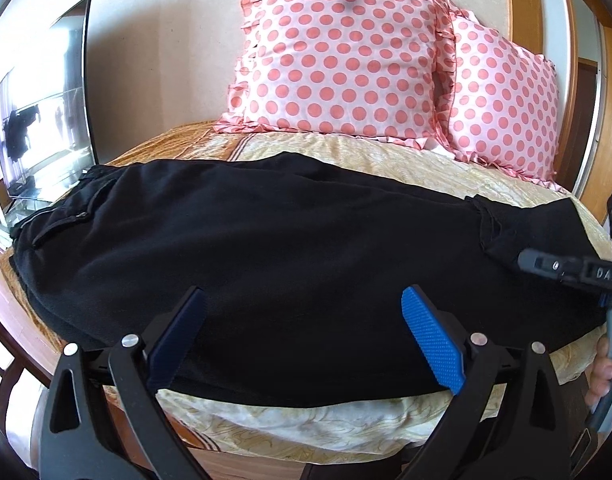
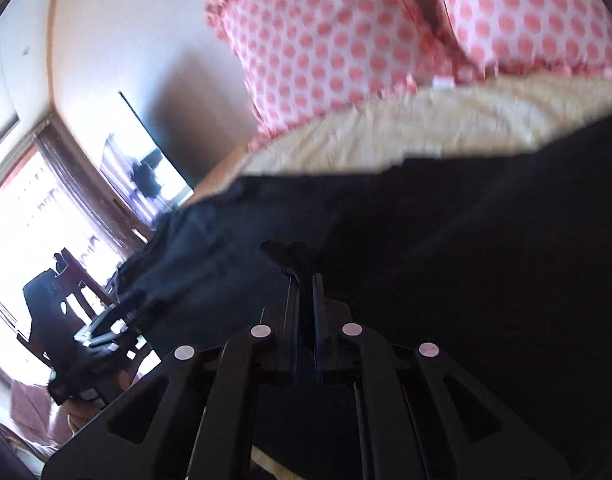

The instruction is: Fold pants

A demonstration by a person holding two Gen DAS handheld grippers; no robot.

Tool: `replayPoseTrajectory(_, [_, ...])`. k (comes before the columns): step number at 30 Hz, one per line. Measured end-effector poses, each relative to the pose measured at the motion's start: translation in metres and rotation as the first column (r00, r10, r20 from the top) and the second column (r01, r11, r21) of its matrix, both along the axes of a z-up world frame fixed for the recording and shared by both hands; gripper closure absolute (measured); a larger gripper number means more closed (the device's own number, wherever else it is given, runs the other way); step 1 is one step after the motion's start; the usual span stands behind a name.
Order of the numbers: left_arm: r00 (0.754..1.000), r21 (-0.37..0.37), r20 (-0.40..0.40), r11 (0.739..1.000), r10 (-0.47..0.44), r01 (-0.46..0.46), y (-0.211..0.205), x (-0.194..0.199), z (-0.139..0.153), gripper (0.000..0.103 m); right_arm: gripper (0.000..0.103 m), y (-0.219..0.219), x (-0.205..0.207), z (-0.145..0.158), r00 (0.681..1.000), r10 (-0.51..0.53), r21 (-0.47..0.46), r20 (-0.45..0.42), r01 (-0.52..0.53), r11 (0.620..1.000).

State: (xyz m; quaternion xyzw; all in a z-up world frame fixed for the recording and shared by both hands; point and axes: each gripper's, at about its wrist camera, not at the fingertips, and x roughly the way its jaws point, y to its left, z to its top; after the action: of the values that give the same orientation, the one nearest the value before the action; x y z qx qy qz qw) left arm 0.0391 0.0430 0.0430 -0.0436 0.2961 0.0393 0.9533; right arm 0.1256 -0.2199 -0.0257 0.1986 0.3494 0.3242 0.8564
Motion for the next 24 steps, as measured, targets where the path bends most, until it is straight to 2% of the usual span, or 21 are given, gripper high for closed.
replayPoseTrajectory(2, [1.000, -0.001, 0.001, 1.000, 0.012, -0.012, 0.005, 0.000, 0.001, 0.005, 0.097, -0.007, 0.004, 0.006, 1.000, -0.020, 0.064, 0.001, 0.019, 0.998])
replayPoseTrajectory(5, [0.999, -0.028, 0.006, 0.999, 0.034, -0.034, 0.012, 0.000, 0.002, 0.005, 0.097, -0.006, 0.001, 0.031, 0.996, -0.007, 0.121, 0.085, -0.004, 0.993])
replayPoseTrajectory(7, [0.999, -0.043, 0.008, 0.998, 0.041, -0.041, 0.014, 0.000, 0.002, 0.005, 0.097, 0.012, -0.006, 0.034, 0.992, 0.075, 0.082, 0.097, -0.083, 0.993])
replayPoseTrajectory(10, [0.999, -0.043, 0.009, 0.998, 0.043, -0.043, 0.015, -0.002, 0.003, 0.005, 0.097, 0.038, -0.009, 0.018, 0.984, 0.168, -0.013, 0.056, -0.167, 0.986])
replayPoseTrajectory(14, [0.998, -0.011, 0.007, 0.998, 0.058, -0.058, 0.017, -0.005, 0.003, 0.005, 0.098, 0.032, -0.011, 0.014, 0.986, 0.157, -0.025, 0.049, -0.156, 0.988])
replayPoseTrajectory(19, [0.996, -0.026, 0.010, 0.996, 0.087, -0.087, 0.026, -0.007, 0.003, 0.005, 0.097, 0.035, -0.033, 0.029, 0.973, 0.177, -0.096, 0.147, -0.164, 0.982])
replayPoseTrajectory(24, [0.997, -0.049, 0.013, 0.995, 0.082, -0.082, 0.022, -0.003, 0.005, 0.005, 0.098, 0.042, -0.024, 0.047, 0.972, 0.129, -0.001, 0.197, -0.131, 0.991])
